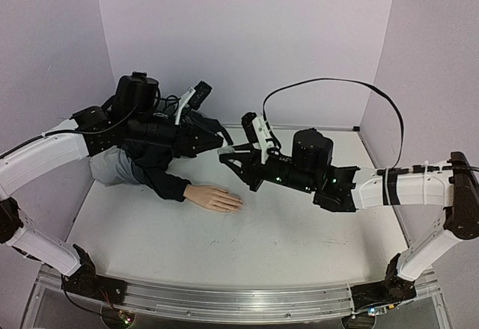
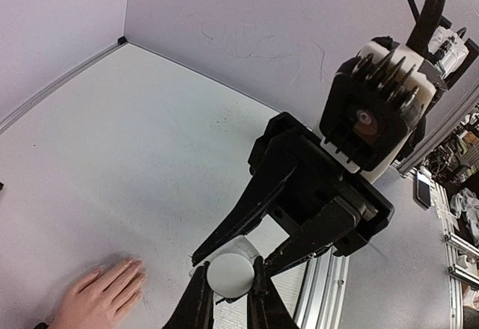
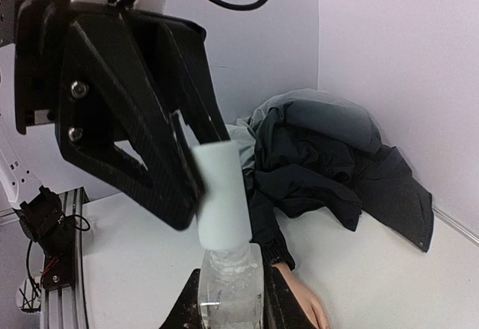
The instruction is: Paint the nails
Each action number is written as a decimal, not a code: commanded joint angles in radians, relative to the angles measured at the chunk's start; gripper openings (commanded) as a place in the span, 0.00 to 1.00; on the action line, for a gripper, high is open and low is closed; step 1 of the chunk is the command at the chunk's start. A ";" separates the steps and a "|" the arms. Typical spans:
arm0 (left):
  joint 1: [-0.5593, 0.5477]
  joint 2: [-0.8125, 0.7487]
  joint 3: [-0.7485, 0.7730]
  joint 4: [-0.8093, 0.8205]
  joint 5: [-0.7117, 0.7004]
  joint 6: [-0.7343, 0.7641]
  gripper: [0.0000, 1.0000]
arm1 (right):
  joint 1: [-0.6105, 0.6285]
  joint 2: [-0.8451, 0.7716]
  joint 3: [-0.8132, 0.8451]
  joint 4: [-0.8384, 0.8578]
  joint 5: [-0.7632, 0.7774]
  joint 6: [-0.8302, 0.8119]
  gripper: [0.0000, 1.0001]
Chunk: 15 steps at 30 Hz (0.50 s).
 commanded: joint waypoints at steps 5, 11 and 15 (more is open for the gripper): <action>-0.007 0.019 0.029 -0.029 -0.052 0.024 0.00 | 0.011 -0.023 0.089 0.072 0.064 -0.030 0.00; -0.011 0.065 0.074 -0.107 -0.163 0.008 0.00 | 0.085 0.041 0.160 0.073 0.515 -0.117 0.00; -0.014 0.109 0.117 -0.162 -0.285 -0.046 0.00 | 0.131 0.135 0.237 0.167 0.794 -0.208 0.00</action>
